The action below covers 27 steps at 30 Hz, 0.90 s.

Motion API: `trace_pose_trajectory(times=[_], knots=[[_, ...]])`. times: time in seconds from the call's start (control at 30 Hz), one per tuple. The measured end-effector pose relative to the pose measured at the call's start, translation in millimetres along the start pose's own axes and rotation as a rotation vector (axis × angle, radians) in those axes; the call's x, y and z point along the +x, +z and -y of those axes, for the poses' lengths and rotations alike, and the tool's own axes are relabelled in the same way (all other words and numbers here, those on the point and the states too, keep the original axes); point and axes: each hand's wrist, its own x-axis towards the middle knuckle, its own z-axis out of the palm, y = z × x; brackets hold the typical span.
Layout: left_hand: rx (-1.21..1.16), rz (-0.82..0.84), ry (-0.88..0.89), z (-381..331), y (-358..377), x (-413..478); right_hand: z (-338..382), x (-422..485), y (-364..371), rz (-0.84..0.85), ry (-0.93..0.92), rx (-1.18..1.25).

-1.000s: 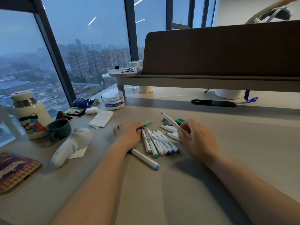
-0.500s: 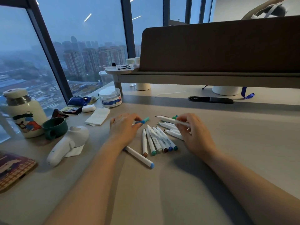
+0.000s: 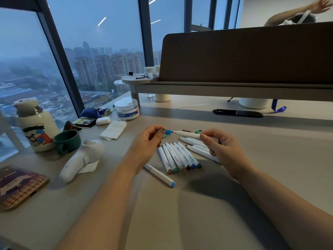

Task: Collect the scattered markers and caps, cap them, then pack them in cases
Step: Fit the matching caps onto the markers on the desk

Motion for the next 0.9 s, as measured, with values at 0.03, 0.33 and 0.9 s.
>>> trace_pose_trajectory(times=[0.03,0.33,0.9], knots=[[0.003,0.002,0.000,-0.5,0.0,-0.1,0.1,-0.1,0.1,-0.002,-0.002,-0.010],[0.084,0.039,0.081,-0.9,4.5,-0.6,10.2,-8.8,12.3,0.042,-0.086,-0.169],[-0.008,0.037,-0.004,-1.9,-10.3,-1.6,14.8,-23.6,29.4,0.033,-0.200,-0.315]])
